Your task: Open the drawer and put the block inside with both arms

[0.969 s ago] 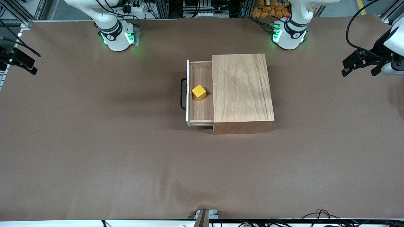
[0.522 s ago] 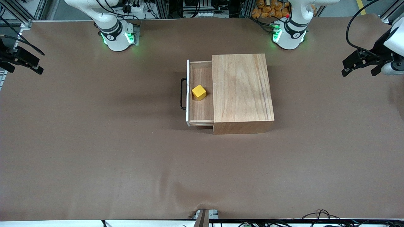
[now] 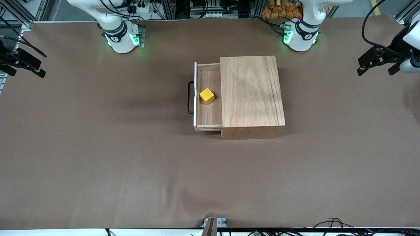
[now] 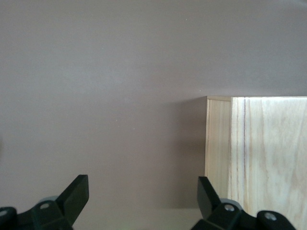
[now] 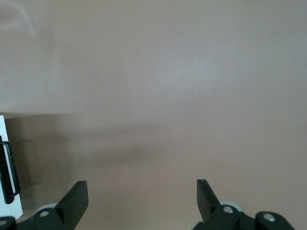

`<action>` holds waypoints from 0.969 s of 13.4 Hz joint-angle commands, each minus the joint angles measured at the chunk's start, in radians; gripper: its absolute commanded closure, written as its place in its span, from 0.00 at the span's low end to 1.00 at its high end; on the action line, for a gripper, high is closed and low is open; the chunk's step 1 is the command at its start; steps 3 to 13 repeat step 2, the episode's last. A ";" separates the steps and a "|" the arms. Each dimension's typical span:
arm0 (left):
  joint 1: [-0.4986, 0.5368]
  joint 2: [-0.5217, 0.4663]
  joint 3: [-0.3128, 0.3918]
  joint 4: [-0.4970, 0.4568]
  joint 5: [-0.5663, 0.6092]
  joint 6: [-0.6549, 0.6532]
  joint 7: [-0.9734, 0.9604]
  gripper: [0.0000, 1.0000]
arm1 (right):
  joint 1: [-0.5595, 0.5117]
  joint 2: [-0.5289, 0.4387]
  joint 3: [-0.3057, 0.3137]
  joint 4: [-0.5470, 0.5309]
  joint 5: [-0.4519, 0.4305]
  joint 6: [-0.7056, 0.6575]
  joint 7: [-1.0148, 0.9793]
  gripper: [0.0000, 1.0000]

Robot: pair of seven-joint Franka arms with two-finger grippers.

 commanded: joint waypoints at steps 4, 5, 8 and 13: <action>-0.001 0.006 -0.001 0.050 -0.021 -0.052 0.008 0.00 | 0.007 -0.016 -0.012 -0.010 0.013 0.001 -0.018 0.00; -0.001 0.006 -0.001 0.050 -0.021 -0.052 0.008 0.00 | 0.007 -0.016 -0.012 -0.010 0.013 0.001 -0.018 0.00; -0.001 0.006 -0.001 0.050 -0.021 -0.052 0.008 0.00 | 0.007 -0.016 -0.012 -0.010 0.013 0.001 -0.018 0.00; -0.001 0.006 -0.001 0.050 -0.021 -0.052 0.008 0.00 | 0.007 -0.016 -0.012 -0.010 0.013 0.001 -0.018 0.00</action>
